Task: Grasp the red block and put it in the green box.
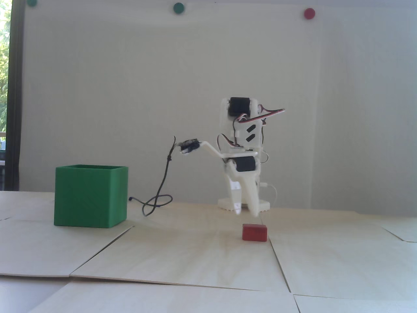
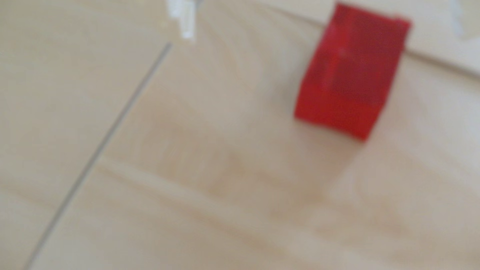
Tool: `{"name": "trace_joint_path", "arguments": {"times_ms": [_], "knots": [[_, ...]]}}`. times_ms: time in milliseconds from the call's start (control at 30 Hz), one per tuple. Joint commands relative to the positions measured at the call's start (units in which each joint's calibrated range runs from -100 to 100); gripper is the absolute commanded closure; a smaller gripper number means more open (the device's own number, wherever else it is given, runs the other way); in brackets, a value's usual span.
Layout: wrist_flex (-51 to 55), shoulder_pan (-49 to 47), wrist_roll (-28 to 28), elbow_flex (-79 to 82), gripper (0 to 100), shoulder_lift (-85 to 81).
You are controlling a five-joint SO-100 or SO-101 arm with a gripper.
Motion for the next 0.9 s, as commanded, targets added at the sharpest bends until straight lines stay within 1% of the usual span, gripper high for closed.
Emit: {"name": "trace_joint_path", "arguments": {"times_ms": [0, 133, 267, 433, 633, 767, 867], "knots": [[0.4, 1.1, -1.4, -4.3, 64, 0.3], [-1.4, 2.5, -1.4, -4.8, 64, 4.1], [-5.3, 3.5, 0.0, -5.0, 64, 7.8], [-5.5, 3.0, 1.6, -5.2, 64, 8.2], [-4.9, 1.8, 3.3, -15.1, 64, 8.2], [-5.5, 1.6, 6.4, -20.3, 64, 8.9], [-5.5, 0.8, 8.9, -21.2, 64, 8.9]]}}
